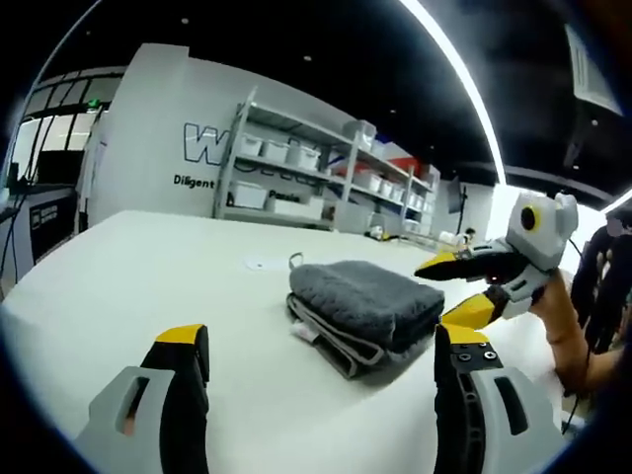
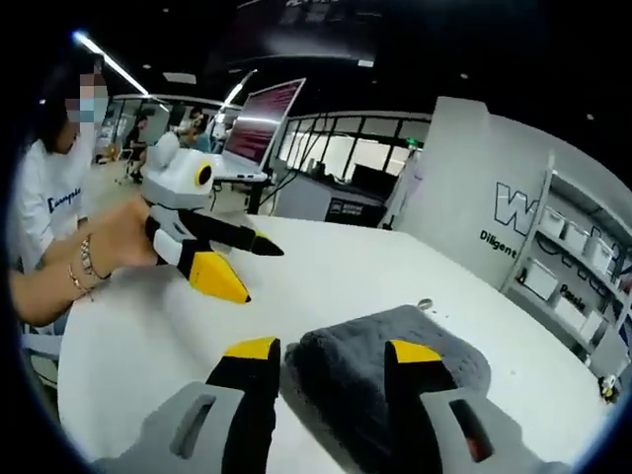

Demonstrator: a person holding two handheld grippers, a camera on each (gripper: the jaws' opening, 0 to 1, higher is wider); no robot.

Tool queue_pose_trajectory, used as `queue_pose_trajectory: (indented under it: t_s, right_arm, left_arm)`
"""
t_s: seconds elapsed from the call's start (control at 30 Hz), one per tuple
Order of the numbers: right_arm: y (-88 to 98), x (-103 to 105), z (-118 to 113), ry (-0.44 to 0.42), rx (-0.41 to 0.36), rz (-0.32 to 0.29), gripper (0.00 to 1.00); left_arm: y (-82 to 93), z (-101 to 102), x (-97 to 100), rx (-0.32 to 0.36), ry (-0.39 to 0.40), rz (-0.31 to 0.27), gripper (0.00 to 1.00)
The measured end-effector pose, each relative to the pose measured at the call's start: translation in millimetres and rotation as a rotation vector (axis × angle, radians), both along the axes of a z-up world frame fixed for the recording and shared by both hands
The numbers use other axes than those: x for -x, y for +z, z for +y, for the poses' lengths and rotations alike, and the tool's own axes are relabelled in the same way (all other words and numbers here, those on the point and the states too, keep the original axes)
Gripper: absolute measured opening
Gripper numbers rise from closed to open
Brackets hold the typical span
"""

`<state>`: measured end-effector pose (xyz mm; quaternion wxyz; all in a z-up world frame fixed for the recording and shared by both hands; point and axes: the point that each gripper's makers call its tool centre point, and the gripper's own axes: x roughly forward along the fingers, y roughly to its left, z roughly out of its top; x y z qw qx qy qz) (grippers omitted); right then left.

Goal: Open the folded towel by lifting each exposed corner and separating the folded layers until the towel lies flat within the target outline without major curled edges

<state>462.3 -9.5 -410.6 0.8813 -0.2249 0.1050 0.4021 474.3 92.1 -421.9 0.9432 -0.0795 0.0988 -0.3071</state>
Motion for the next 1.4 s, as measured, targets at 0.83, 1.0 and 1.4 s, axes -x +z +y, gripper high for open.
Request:
queue_pose_trajectory:
  t_s: [0.83, 1.0, 1.4]
  right_arm:
    - [-22.3, -16.1, 9.1, -0.067, 0.099, -0.039, 0.03]
    - [-3.5, -15.2, 0.2, -0.101, 0.049, -0.085, 0.02]
    - [48.4, -27.2, -53.3, -0.267, -0.094, -0.194, 0.02]
  left_arm:
    - [-1.5, 17.2, -10.5, 0.030, 0.022, 0.031, 0.92]
    - [-2.8, 19.3, -12.4, 0.027, 0.024, 0.038, 0.92]
    - [-6.3, 20.6, -16.5, 0.027, 0.029, 0.053, 0.91]
